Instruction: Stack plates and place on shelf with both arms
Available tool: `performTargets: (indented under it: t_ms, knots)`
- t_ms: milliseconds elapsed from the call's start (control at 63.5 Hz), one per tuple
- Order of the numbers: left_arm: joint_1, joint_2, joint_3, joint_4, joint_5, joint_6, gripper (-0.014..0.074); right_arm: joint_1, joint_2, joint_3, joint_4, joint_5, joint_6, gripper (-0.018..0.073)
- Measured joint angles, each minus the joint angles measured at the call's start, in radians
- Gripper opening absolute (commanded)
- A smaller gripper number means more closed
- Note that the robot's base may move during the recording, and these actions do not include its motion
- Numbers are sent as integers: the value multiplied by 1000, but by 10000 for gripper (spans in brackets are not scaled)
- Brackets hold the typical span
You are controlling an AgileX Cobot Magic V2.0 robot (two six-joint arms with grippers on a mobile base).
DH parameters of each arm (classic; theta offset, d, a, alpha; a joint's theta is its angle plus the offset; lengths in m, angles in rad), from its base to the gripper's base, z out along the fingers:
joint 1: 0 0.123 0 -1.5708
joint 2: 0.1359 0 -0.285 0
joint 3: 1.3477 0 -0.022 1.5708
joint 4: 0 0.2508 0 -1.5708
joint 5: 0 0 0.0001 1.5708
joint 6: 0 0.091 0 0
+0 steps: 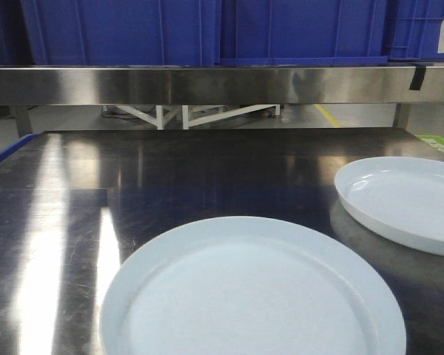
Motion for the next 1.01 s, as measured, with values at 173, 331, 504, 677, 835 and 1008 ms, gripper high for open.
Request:
performTargets:
  t_ms: [173,331,504,677,835,1008]
  knots:
    - [34,-118,137,2,-89,0,84,0,0,0,0,-15,0,58]
    - [38,-158,205,2,-164,0,84,0,0,-29,0,-7,0,58]
    - [38,-158,210,2,-205,0,84,0,6,-216,0,90,0,58]
    - [38,-158,211,2,-213,0,84,0,160,-472,0,238,0,58]
    - [38,-158,211,2,-219,0,84,0,386,-697,0,382,0,58]
    - [38,-158,211,2,-221,0,84,0,627,-903,-2,610,0,58]
